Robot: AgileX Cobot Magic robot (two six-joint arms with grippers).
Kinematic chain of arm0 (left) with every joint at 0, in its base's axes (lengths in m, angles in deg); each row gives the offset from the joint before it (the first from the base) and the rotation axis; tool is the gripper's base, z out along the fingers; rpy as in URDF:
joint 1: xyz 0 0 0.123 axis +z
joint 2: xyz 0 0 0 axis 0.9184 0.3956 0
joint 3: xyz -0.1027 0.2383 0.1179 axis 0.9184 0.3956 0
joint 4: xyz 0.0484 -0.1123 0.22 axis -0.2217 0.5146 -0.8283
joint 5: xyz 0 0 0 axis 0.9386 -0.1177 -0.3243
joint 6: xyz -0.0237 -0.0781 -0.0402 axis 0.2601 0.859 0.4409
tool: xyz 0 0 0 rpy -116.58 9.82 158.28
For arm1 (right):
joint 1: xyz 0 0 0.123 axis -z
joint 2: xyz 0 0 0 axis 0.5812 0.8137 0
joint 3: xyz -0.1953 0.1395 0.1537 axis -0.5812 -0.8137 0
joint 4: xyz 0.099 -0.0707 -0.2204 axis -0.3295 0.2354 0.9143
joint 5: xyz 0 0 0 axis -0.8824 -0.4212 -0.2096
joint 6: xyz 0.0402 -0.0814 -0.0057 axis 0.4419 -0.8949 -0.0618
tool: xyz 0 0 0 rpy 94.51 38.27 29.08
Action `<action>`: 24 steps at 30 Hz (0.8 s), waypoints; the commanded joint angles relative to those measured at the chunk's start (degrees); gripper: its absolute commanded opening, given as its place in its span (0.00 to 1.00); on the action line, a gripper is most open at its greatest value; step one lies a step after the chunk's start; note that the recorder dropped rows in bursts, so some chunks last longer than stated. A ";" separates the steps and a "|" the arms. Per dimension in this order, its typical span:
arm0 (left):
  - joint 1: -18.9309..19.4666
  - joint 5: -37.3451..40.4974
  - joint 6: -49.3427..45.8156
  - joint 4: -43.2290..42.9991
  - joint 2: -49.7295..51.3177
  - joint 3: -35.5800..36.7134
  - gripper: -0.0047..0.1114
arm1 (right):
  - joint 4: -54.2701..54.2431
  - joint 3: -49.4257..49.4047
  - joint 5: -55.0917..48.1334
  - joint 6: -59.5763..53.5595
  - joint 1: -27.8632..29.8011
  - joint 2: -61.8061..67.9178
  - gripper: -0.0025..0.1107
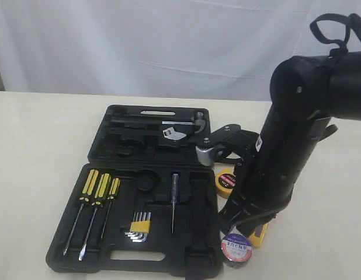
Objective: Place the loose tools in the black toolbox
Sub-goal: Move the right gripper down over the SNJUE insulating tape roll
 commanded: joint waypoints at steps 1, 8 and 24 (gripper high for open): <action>-0.27 -0.57 0.11 0.55 -0.07 0.15 0.04 | -0.50 0.35 0.25 -1.94 2.56 0.00 0.06; -0.27 -0.57 0.11 0.55 -0.07 0.15 0.04 | -0.38 0.35 0.25 -4.80 2.67 0.09 0.54; -0.27 -0.57 0.11 0.55 -0.07 0.15 0.04 | -0.26 0.35 2.81 -14.73 2.67 0.24 0.71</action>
